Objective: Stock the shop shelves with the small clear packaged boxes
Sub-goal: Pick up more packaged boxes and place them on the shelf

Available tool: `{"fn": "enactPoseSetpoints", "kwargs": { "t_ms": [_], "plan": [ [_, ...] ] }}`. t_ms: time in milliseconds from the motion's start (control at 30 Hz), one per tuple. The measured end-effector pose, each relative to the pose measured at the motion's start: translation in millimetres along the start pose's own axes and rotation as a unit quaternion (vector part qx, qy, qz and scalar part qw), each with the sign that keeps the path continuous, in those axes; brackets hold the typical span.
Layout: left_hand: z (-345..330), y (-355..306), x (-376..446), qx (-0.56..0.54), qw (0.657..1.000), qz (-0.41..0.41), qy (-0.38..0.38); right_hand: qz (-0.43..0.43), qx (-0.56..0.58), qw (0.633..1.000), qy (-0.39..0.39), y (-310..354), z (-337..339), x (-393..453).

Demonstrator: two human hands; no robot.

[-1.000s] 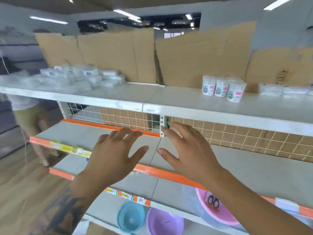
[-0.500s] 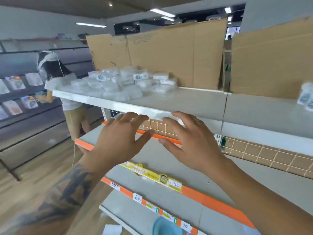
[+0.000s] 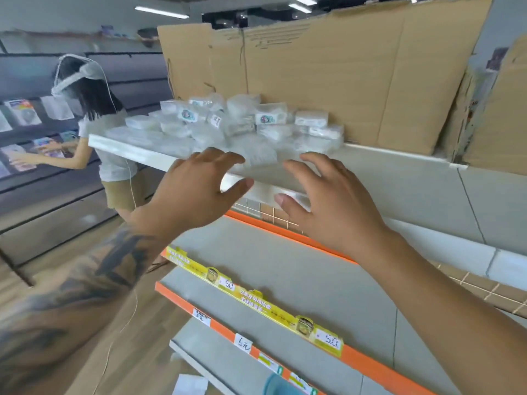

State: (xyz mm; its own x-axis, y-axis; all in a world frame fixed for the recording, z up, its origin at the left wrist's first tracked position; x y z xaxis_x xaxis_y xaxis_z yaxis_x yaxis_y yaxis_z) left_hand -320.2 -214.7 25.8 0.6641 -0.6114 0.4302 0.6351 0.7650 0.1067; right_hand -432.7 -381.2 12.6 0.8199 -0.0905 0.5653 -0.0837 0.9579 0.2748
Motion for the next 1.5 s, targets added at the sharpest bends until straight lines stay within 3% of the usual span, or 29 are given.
{"fn": "enactPoseSetpoints", "kwargs": {
  "t_ms": [133, 500, 700, 1133, 1300, 1500],
  "plan": [
    [-11.8, 30.0, 34.7, -0.021, 1.000, 0.005, 0.019, -0.051, -0.005, 0.998, 0.045, -4.4, -10.1, 42.0],
    [-64.9, 53.6, 93.5, -0.093, 0.980, -0.091, 0.151, -0.192, 0.058, 0.975, 0.095, -11.3, -63.5, 124.3],
    [-78.0, 74.3, 110.8, -0.162, 0.971, -0.116, 0.129, -0.270, 0.087, 0.952, 0.117, -15.1, -88.9, 135.7],
    [-72.4, 80.4, 115.5, -0.267, 0.948, -0.165, 0.045, -0.376, 0.065, 0.924, -0.003, -13.3, -83.4, 135.2],
    [-67.9, 68.2, 116.0, -0.317, 0.932, -0.173, 0.038, -0.363, 0.068, 0.921, -0.125, -4.9, -47.2, 108.2],
    [-44.7, 14.8, 101.4, -0.344, 0.920, -0.185, 0.023, -0.384, 0.064, 0.904, -0.177, -7.8, 7.1, 37.2]
  ]
}}
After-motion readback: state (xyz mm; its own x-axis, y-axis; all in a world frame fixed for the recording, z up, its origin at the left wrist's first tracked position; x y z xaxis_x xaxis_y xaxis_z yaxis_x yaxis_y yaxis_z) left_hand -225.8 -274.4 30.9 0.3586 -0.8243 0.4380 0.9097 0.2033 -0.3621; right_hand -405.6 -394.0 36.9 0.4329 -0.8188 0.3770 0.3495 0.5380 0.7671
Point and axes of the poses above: each hand's wrist, its own x-axis towards the middle knuckle, its own z-axis out of the back of the hand, y = z × x, the point moved 8 cm from there along x, towards the middle knuckle, and after that the axes turned 14 degrees about x, right-handed, at the moved point
